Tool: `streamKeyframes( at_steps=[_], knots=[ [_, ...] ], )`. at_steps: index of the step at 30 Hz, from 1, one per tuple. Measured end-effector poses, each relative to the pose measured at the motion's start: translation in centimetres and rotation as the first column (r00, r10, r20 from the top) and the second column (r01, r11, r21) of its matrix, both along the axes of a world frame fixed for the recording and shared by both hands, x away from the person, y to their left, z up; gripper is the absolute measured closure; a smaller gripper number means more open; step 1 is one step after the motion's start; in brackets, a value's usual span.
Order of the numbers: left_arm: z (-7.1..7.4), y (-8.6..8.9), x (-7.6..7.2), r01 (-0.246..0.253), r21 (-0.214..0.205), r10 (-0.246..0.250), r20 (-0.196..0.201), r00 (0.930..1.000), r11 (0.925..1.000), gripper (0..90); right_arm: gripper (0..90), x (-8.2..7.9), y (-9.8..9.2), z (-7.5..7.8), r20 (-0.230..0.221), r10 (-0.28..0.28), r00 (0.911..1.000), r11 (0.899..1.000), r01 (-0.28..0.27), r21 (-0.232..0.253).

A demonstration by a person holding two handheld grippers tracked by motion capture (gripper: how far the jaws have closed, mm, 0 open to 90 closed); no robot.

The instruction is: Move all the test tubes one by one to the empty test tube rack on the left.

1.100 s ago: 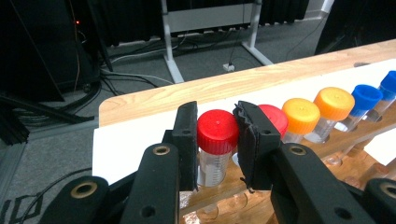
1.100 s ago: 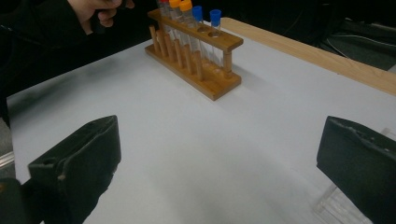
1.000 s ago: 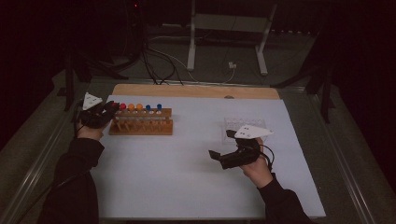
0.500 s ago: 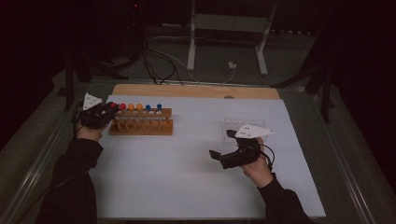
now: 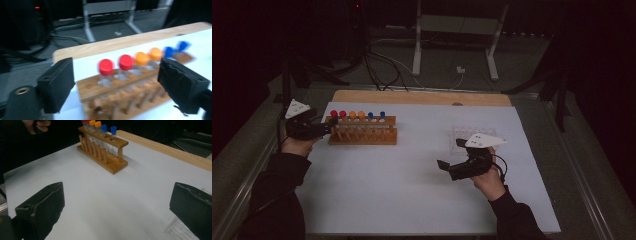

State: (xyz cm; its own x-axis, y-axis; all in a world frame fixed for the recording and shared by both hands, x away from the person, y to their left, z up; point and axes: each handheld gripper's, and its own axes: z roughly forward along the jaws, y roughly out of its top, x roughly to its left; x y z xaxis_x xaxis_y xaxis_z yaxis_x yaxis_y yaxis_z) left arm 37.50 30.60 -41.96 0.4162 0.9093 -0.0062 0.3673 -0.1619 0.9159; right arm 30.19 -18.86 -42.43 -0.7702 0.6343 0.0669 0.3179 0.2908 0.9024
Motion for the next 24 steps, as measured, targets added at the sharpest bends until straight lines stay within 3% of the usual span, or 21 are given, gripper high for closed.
streamKeyframes(
  at_steps=[3,8,11,13,15,19,24],
  knots=[
    [0.4,-0.4,-1.1,0.085,-0.027,-0.085,-0.01,0.9963,0.996,1.7,0.0,0.0,-0.1,0.1,0.006,-0.005,1.0,1.0,0.005,0.005],
    [1.1,-1.7,-2.5,0.183,-0.039,-0.183,-0.019,0.9828,0.9824,0.5,0.0,-0.1,-0.2,0.2,0.018,-0.009,0.9998,1.0,0.009,0.009],
    [1.3,-2.8,-3.3,0.235,-0.045,-0.236,-0.019,0.9716,0.971,0.4,0.0,-0.2,-0.4,0.1,0.025,-0.007,0.9997,1.0,0.007,0.006],
    [1.3,-3.5,-3.8,0.279,-0.049,-0.28,-0.023,0.9596,0.959,0.4,0.0,-0.3,-0.5,0.0,0.024,-0.012,0.9996,1.0,0.012,0.002],
    [1.2,-4.2,-4.3,0.301,-0.047,-0.302,-0.021,0.9531,0.9526,0.4,0.0,-0.3,-0.6,-0.1,0.023,-0.016,0.9996,1.0,0.016,0.003],
    [0.7,-5.4,-5.2,0.354,-0.065,-0.356,-0.023,0.934,0.9328,0.4,0.0,-0.6,-0.8,-0.2,0.032,-0.022,0.9993,1.0,0.022,0.001],
    [-0.4,-6.9,-6.4,0.404,-0.054,-0.406,-0.045,0.9128,0.9133,0.4,0.0,-0.8,-1.4,-0.8,0.023,-0.031,0.9992,1.0,0.031,0.002]
  ],
)
